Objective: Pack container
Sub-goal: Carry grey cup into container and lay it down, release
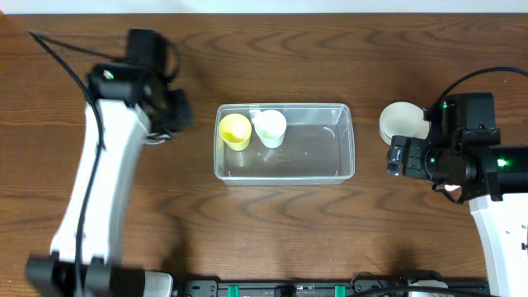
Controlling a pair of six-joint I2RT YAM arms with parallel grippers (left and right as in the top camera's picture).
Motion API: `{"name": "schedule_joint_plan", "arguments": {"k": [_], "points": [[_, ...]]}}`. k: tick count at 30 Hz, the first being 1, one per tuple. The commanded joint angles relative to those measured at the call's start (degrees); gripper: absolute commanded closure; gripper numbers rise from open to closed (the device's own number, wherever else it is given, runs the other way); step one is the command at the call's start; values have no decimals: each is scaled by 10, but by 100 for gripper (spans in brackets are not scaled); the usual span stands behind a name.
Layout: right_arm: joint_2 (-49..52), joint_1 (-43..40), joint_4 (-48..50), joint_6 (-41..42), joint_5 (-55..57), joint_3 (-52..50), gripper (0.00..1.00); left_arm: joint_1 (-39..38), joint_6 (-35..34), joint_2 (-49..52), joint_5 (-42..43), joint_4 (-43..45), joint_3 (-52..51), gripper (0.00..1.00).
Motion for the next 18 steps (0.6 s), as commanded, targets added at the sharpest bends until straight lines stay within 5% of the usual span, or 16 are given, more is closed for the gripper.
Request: {"name": "schedule_joint_plan", "arguments": {"k": [1, 9, 18], "points": [[0, -9, -1, 13, 10, 10, 1, -64, 35, -12, -5, -6, 1, 94], [0, -9, -2, 13, 9, 10, 1, -194, 37, 27, -1, -19, -2, 94], [0, -9, -9, 13, 9, 10, 1, -210, 35, 125, 0, -21, -5, 94]]}}
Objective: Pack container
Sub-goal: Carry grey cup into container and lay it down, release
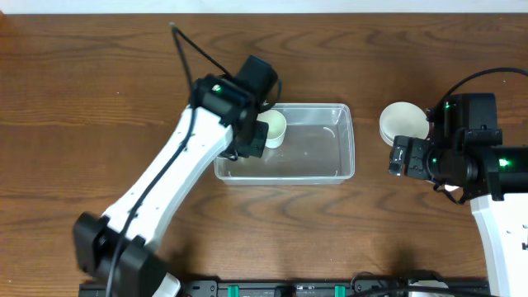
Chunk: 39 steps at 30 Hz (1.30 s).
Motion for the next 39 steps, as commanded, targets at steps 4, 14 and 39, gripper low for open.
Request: {"name": "schedule_joint_plan", "arguments": {"k": [4, 14, 39], "points": [[0, -5, -3, 10, 6, 10, 1, 0, 7, 58, -2, 0, -12, 94], [0, -5, -5, 11, 5, 10, 1, 0, 7, 90, -2, 27, -26, 94], [0, -5, -9, 11, 6, 10, 1, 0, 7, 91, -2, 42, -29, 94]]}}
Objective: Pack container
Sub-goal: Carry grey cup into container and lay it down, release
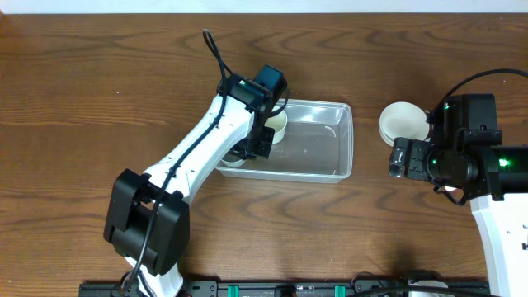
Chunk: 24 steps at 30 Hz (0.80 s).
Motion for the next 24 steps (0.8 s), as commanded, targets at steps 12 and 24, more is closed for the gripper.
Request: {"name": "schedule_joint_plan", "arguments": {"k": [12, 24], "points": [[0, -5, -2, 10, 6, 10, 1, 1, 3, 4, 28, -10, -11, 83], [0, -5, -5, 10, 6, 10, 1, 1, 3, 4, 16, 5, -32, 83]]}}
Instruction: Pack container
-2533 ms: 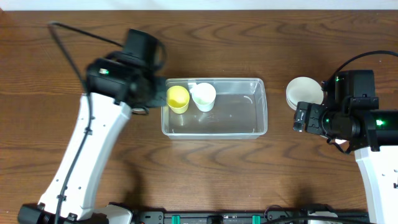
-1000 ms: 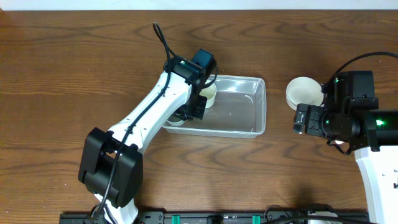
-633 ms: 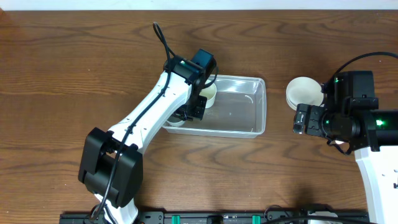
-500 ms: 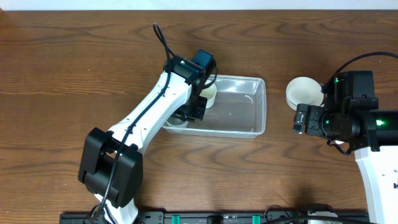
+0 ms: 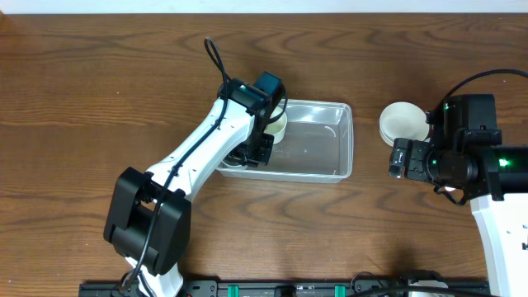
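A clear plastic container (image 5: pixel 340 144) lies at the table's middle and looks slightly skewed. My left arm reaches over its left end, and the left gripper (image 5: pixel 256 152) is down inside it. The arm's own body hides the fingers, so their state does not show. A pale green-white cup (image 5: pixel 280 124) stands in the container right beside the wrist. No yellow cup shows; the arm covers that corner. At the right, my right gripper (image 5: pixel 398 157) hovers just in front of a stack of white cups (image 5: pixel 402 122), and its jaws are unclear from above.
Dark wooden table (image 5: pixel 99 99) all around. A cable (image 5: pixel 216 58) loops up from the left arm. The right arm's white base (image 5: pixel 499 231) fills the right front corner. A black rail (image 5: pixel 330 289) runs along the front edge.
The left wrist has shifted very slightly toward the front inside the container's left end. Container, pale cup and right arm stand as before.
At first the left arm was left of the container, which held a yellow and a pale cup side by side. Then the arm was over the container's left end, covering the yellow cup. Later the gripper was down inside and the container looked skewed, as now.
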Controlling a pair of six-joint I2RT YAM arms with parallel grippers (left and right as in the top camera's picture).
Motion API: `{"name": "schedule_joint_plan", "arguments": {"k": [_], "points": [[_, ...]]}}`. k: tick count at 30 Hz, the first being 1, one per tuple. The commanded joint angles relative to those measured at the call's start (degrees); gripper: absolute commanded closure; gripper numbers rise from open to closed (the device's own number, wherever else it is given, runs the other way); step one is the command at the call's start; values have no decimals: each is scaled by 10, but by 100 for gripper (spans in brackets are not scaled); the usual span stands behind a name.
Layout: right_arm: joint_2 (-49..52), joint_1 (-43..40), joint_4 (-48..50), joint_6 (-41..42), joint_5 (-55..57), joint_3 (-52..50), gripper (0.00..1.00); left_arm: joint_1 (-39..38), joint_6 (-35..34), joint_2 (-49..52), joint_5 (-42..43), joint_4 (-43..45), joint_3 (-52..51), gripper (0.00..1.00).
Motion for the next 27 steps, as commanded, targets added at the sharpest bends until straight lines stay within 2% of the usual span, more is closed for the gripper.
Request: {"name": "schedule_joint_plan", "arguments": {"k": [1, 8, 10, 12, 15, 21, 27], "points": [[0, -5, -2, 10, 6, 10, 1, 1, 4, 4, -20, 1, 0, 83], [0, -5, -1, 9, 6, 10, 1, 1, 19, -2, -79, -43, 76, 83], [0, -5, -1, 9, 6, 10, 1, 1, 29, -9, -81, -54, 108, 76], [0, -5, -1, 9, 6, 10, 1, 2, 30, -20, -89, -67, 140, 54], [0, -5, 1, 9, 6, 10, 1, 9, 29, -39, -96, -85, 176, 41], [0, -7, 9, 9, 6, 10, 1, 72, -7, -121, -100, -110, 194, 39], [0, -43, 53, 18, 6, 10, 1, 196, -27, -232, -99, -128, 193, 37]]}}
